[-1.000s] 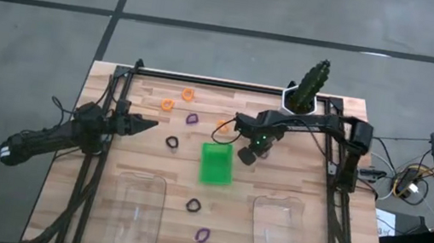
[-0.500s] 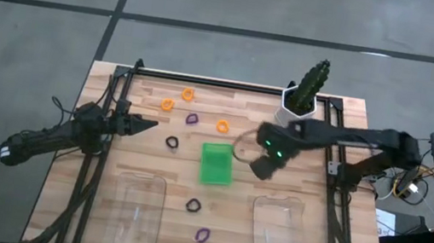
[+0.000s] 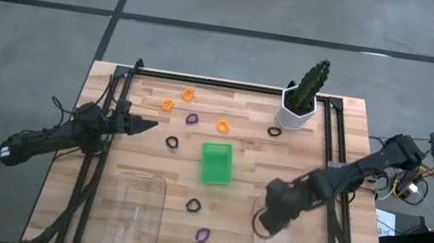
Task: Sort spring keychains
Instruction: Put the middle purple spring keychain into the right transparent bin, then put the bottom purple spring keychain into the right transparent bin
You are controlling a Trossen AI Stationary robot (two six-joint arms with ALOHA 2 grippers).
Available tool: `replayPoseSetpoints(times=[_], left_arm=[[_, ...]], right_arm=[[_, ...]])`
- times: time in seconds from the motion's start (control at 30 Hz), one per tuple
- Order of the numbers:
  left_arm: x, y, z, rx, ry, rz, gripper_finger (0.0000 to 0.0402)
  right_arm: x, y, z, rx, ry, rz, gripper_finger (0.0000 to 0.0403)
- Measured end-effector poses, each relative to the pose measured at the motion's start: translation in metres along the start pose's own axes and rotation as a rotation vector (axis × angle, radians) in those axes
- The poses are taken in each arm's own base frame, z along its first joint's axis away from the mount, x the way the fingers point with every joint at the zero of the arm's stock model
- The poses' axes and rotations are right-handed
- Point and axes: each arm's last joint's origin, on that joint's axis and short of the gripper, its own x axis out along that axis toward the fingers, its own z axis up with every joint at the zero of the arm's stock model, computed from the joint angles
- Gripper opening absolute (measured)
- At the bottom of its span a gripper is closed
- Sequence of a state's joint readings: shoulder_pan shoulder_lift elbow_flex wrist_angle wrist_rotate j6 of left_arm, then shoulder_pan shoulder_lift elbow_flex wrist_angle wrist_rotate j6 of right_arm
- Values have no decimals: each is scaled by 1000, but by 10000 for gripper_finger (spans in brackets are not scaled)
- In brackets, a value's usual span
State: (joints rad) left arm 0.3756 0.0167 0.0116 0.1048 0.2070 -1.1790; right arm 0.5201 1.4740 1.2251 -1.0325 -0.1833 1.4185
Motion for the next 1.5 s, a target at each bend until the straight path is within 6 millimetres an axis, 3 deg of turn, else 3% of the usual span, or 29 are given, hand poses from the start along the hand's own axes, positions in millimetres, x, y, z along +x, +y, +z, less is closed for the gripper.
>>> replayPoseSetpoints(times=[0.17,0.33,0.47,0.6,0.77,1.03,1.27,1.5], left_arm=[[0,0,0,-69,0,-2,122],[-1,-5,2,-110,-7,-20,122],[-1,-12,4,-110,-13,-39,122],[-2,-18,7,-91,-20,-58,122],[-3,-24,9,-81,-25,-76,122],[-3,-24,9,-53,-34,-66,122],[-1,-19,8,-51,-32,-36,122],[-1,-19,9,-58,-55,-25,122]], right_arm=[[37,8,-4,-14,28,-124,32],[69,11,-1,-52,129,-213,110],[83,12,0,-72,190,-245,177],[76,13,3,-95,217,-217,210],[47,23,8,-77,172,-110,211],[3,65,42,-199,-33,78,196],[2,86,85,-295,-108,93,194],[29,129,113,-403,-133,108,194]])
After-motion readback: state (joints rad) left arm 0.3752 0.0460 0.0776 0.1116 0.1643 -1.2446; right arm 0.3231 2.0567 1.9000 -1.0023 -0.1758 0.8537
